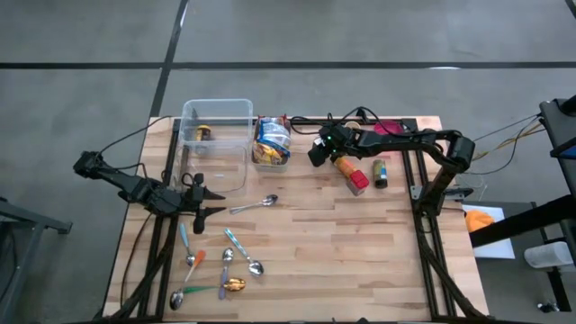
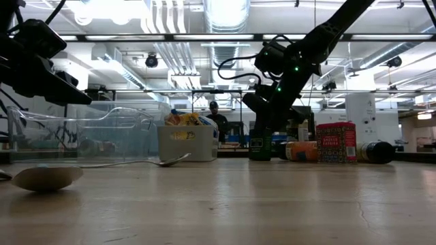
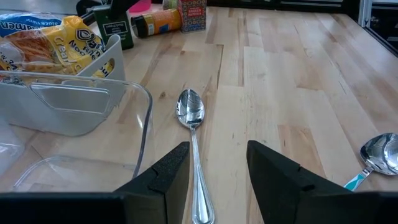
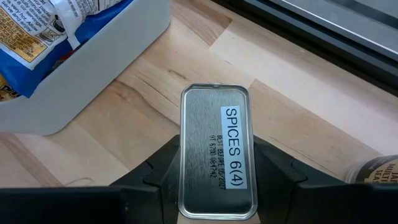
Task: Pick & Place Food Item
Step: Put the black seasoning can into the white bin
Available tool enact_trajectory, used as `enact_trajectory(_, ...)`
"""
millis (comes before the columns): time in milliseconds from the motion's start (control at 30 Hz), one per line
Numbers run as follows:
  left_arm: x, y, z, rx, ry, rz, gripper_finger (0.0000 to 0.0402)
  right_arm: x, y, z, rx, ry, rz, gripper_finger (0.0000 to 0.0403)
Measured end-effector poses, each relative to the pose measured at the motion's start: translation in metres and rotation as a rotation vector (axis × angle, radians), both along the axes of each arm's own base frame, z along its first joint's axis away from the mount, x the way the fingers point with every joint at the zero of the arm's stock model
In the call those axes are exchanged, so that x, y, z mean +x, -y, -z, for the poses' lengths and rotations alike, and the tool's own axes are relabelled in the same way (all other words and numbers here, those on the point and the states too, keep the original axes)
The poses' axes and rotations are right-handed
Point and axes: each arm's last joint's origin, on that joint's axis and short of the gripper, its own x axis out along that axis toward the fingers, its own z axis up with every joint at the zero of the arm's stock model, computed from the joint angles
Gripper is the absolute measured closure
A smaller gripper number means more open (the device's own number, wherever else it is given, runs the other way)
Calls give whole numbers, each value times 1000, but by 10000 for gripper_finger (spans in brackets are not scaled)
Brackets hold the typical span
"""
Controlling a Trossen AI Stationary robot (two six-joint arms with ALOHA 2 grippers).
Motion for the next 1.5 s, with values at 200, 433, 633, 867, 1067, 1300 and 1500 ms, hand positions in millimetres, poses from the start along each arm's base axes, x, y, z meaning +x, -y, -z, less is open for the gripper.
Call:
enact_trajectory(200, 0, 0, 0, 0, 0, 0, 238, 2, -4, -2, 0, 8, -14, 259)
enact_trajectory(433, 0, 0, 0, 0, 0, 0, 238, 9, -13, -8, -12, 26, -46, 258)
enact_trajectory(633, 0, 0, 0, 0, 0, 0, 238, 19, -27, -18, -29, 53, -91, 257)
enact_trajectory(867, 0, 0, 0, 0, 1, 0, 238, 32, -58, -27, -37, 79, -184, 257)
enact_trajectory(1067, 0, 0, 0, 0, 0, 0, 238, 46, -98, -36, -51, 103, -301, 257)
enact_trajectory(1300, 0, 0, 0, 0, 0, 0, 238, 60, -145, -45, -87, 135, -376, 257)
enact_trajectory(1500, 0, 0, 0, 0, 0, 0, 238, 80, -180, -49, -108, 151, -484, 257)
